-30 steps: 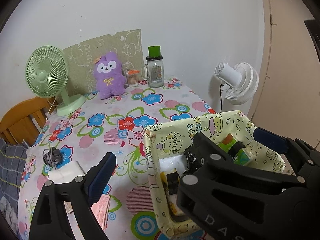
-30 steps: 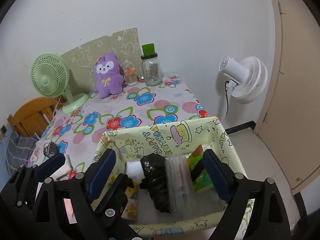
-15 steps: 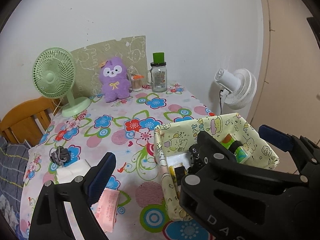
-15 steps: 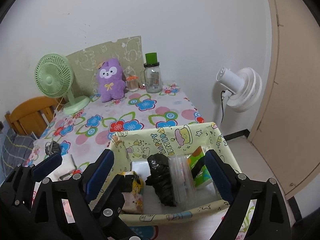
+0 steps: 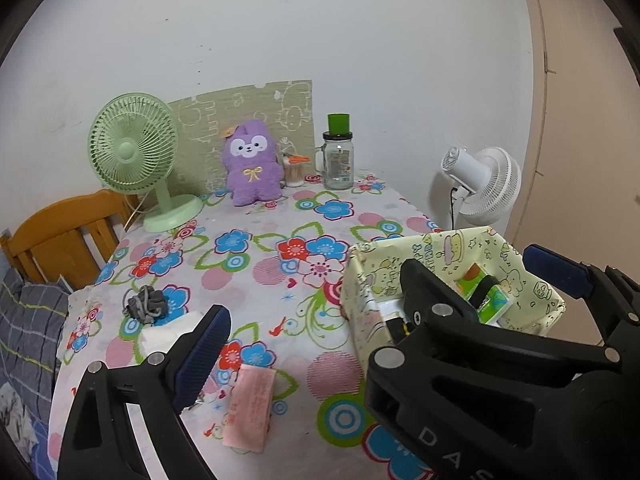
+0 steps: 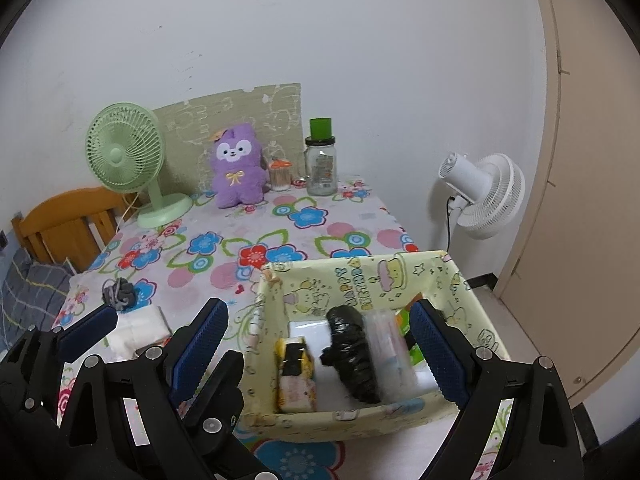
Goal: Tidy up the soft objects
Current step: 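Withdraw both tools from the box toward the pink packet and white cloth, then grasp the pink paper packet with the right tool, then grasp the folded white cloth pad with the left tool while the right tool holds the packet, then carry the white pad and pink packet with both tools to the paper box, then open both tools to drop the white pad and pink packet into the box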
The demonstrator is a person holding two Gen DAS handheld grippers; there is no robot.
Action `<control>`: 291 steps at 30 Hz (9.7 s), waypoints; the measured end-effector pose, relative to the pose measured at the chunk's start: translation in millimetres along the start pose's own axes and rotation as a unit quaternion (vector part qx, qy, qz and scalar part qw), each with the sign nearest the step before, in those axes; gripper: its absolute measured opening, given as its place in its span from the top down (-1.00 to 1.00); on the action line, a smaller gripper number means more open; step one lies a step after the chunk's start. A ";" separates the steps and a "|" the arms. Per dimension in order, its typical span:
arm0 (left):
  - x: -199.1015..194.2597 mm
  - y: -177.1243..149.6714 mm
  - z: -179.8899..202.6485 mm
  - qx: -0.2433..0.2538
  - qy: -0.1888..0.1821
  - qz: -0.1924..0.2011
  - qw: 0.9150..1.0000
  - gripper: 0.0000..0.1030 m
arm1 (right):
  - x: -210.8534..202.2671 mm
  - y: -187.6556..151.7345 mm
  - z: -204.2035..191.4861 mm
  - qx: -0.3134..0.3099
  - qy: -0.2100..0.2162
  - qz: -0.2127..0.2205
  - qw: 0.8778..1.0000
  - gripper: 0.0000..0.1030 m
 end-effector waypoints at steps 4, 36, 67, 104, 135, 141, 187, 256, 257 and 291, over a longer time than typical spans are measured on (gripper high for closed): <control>-1.8 -3.5 -10.9 -0.005 0.004 0.001 1.000 -0.86 | 1.1 -1.6 -12.3 -0.006 0.008 0.001 1.000 -0.83; 25.9 -41.6 -83.4 -0.031 0.030 -0.026 0.999 -0.88 | 41.2 -29.3 -84.6 -0.026 0.044 -0.021 0.998 -0.83; 72.6 -93.1 -123.6 -0.026 0.041 -0.082 0.995 -0.86 | 104.4 -78.9 -122.4 -0.012 0.076 -0.088 0.993 -0.81; 108.6 -112.6 -125.7 -0.030 0.041 -0.148 0.988 -0.69 | 145.3 -103.8 -120.7 0.002 0.047 -0.162 0.986 0.15; 139.0 -50.2 -121.6 -0.002 0.048 -0.126 0.991 -0.64 | 163.4 -45.2 -108.2 0.039 0.059 -0.125 0.990 0.15; 157.4 -44.5 -113.0 0.024 0.032 -0.135 0.990 -0.71 | 178.3 -42.2 -99.8 0.055 0.052 -0.127 0.989 0.15; 135.5 -41.4 -109.0 0.007 0.016 -0.116 0.993 -0.13 | 167.3 -39.0 -98.3 0.041 0.047 -0.126 0.990 0.14; -7.2 2.1 -13.6 -0.021 0.014 0.002 1.000 -0.14 | 5.0 4.0 -25.1 -0.021 0.056 -0.008 0.998 0.14; -7.6 2.6 -11.3 -0.020 0.013 0.003 1.000 -0.14 | 4.3 4.7 -20.7 -0.020 0.055 -0.007 0.998 0.14; 38.2 17.8 92.0 0.030 -0.025 -0.026 0.999 -0.16 | 21.9 4.0 89.5 0.037 0.025 -0.019 0.999 0.14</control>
Point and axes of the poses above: each gripper's, at about its wrist camera, not at the fingertips, and x roughly the way its jaws point, z to its right, y to its top, the point moved 5 cm from there along x, roughly the way its jaws point, and after that the axes turned 15 degrees about y, right-handed, at the moved point
